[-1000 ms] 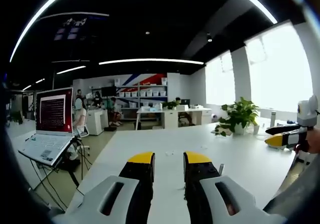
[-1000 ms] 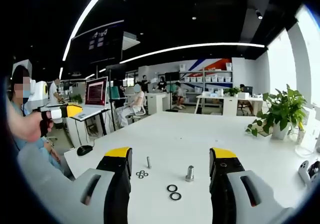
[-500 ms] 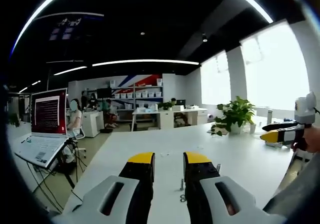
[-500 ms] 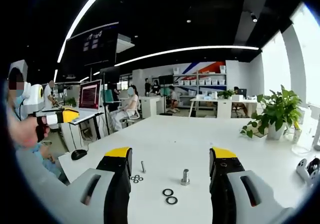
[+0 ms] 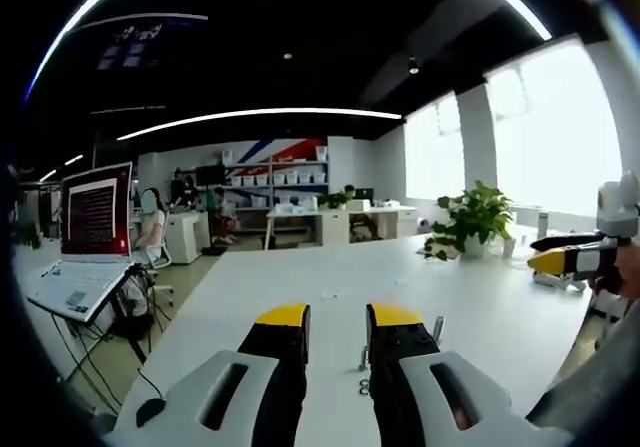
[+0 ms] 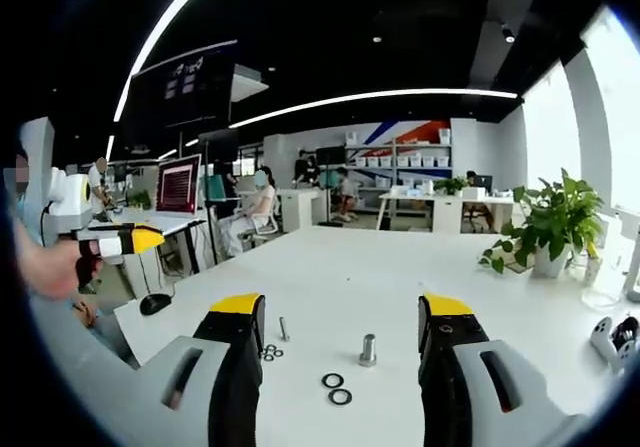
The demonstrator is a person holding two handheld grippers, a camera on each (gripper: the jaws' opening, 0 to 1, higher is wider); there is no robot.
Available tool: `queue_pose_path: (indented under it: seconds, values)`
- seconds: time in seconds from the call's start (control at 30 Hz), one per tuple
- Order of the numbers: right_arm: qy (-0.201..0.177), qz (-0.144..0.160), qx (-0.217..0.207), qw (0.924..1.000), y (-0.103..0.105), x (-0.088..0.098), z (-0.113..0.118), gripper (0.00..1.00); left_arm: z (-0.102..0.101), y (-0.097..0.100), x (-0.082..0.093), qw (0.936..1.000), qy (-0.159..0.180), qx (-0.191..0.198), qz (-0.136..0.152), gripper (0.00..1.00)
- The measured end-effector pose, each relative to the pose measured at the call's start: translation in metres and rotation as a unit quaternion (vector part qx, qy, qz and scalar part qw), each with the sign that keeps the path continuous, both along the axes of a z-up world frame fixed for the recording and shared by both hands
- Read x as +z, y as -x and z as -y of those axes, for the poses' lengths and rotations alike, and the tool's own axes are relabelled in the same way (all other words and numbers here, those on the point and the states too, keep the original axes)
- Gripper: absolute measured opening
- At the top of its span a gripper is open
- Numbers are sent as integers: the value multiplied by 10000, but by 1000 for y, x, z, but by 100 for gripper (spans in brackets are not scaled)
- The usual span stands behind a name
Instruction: Place the washer onto the threaded stud by aligning its center hole with the stud, sliding it down to the base, and recovering from edge contact or off-axis alignment until the washer reaches the visible bottom stop.
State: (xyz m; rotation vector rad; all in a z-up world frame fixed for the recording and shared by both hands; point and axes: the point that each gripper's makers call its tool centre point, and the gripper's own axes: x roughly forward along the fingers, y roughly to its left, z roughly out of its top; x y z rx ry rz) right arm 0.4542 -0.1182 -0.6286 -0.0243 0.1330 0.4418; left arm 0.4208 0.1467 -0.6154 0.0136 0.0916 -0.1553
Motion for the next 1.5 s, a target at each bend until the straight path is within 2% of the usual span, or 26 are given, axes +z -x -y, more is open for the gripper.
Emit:
queue_pose_path:
  seconds: [0.1,0.37,0.6,0.8,1.3,1.5]
  values:
    - [-23,-29,-45,10000,0,-1,3,64,4,-3,-8,10000,0,-40,-80,20]
    - [-12,-53,-87,9999,0,-2,6,63,13,-16,-42,9983,203,-87,-538,20]
    - [-14,-83,-67,9999,0,-3,5,63,11,-30,-80,9943,304,-80,-1018,20]
    - [-12,-98,-47,9999,1,-4,4,63,12,-37,-90,9939,207,-74,-1079,20]
    - [-67,-93,-67,9999,-1,-3,4,63,16,-46,-97,9935,33,-153,-1123,20]
    - [-36,-110,-40,9999,0,-5,3,62,19,-53,-107,9915,-58,-223,-1277,20]
